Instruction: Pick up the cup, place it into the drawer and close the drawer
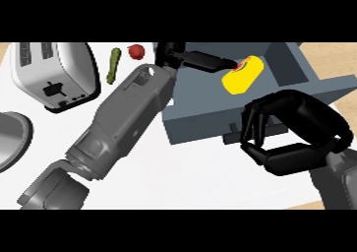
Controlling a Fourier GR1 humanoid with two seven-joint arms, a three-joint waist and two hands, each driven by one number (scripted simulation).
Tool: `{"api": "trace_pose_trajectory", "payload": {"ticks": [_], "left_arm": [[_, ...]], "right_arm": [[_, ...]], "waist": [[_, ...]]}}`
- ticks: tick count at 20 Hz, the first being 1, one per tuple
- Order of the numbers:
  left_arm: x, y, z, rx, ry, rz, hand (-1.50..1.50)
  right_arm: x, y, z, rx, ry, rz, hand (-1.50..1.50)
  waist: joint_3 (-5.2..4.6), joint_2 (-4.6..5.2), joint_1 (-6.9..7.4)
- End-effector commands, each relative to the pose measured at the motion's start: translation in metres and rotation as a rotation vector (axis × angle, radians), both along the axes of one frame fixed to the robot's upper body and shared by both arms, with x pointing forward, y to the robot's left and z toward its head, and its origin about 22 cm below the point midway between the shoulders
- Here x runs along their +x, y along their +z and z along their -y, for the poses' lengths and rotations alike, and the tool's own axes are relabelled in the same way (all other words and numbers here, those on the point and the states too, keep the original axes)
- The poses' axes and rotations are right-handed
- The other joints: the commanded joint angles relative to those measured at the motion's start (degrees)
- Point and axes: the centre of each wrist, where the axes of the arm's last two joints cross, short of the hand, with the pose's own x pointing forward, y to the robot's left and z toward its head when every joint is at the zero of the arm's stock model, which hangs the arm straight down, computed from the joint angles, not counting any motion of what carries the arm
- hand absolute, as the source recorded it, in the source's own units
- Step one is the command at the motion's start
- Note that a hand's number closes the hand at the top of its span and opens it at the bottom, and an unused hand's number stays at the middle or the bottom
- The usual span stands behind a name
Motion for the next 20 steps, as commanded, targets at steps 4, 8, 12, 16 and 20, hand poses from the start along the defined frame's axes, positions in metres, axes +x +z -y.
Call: {"api": "trace_pose_trajectory", "payload": {"ticks": [4, 8, 12, 16, 20], "left_arm": [[0.002, -0.001, -0.001, -0.06, 0.047, 0.014, -1.5], [0.001, -0.005, -0.004, -0.102, 0.091, -0.009, -1.5], [-0.003, -0.021, -0.012, -0.161, 0.062, 0.01, -1.5], [-0.006, -0.033, -0.02, -0.179, 0.062, 0.0, -1.5], [-0.008, -0.046, -0.039, -0.194, 0.069, 0.015, -1.5]], "right_arm": [[-0.01, -0.008, 0.014, -0.387, -0.009, -0.031, -1.5], [-0.018, -0.017, 0.003, -0.557, -0.107, 0.097, -1.5], [-0.02, -0.07, -0.007, -0.594, -0.192, 0.04, -1.5], [0.002, -0.111, -0.028, -0.722, -0.206, -0.009, -1.5], [0.028, -0.144, 0.002, -0.797, -0.145, -0.043, -1.5]], "waist": [[0.03, -1.17, 4.92], [0.12, -1.34, 6.3], [0.08, -1.86, 9.27], [0.06, -1.88, 11.88], [0.1, -1.88, 12.87]]}}
